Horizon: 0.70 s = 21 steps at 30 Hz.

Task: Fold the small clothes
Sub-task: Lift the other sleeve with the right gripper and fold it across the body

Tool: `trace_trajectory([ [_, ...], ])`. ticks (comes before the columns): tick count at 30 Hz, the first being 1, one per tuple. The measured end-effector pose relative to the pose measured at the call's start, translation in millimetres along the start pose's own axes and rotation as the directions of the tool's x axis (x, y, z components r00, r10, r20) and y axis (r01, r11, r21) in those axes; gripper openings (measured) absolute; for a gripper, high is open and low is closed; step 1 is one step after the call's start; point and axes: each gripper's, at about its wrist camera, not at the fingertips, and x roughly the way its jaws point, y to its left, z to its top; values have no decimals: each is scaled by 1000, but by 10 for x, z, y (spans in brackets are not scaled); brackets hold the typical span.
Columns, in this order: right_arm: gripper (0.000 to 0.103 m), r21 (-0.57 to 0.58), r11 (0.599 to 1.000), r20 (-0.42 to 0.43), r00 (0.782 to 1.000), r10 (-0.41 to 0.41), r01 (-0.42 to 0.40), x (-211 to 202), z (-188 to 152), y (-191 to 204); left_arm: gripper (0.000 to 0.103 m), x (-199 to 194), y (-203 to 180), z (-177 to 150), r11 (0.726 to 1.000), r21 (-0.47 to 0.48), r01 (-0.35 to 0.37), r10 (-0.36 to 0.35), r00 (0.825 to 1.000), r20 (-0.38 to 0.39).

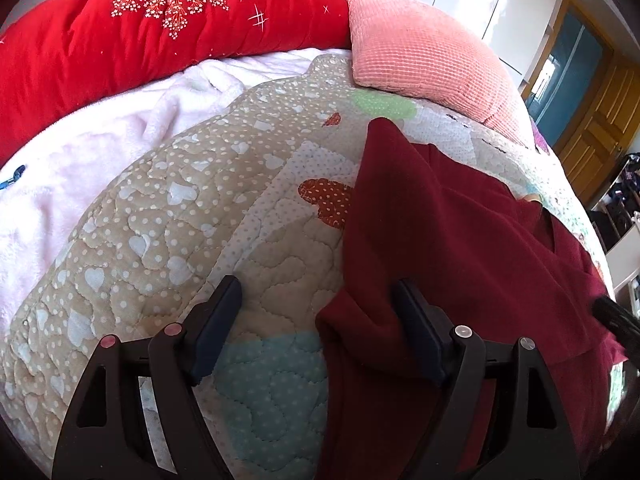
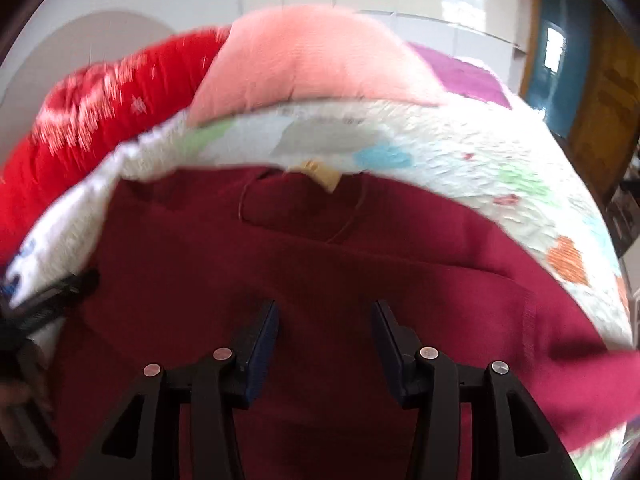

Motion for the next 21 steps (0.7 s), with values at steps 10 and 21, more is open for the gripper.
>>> trace_trajectory([
  [10, 51, 353, 917, 17, 979, -203, 184, -1012, -844, -1617, 79, -400, -308, 19, 995, 95, -31, 26, 998, 57],
  [21, 68, 803, 595, 64, 989, -133, 28, -1141, -1298, -3253, 79, -485, -613, 53, 994, 105, 0, -4, 999, 37],
])
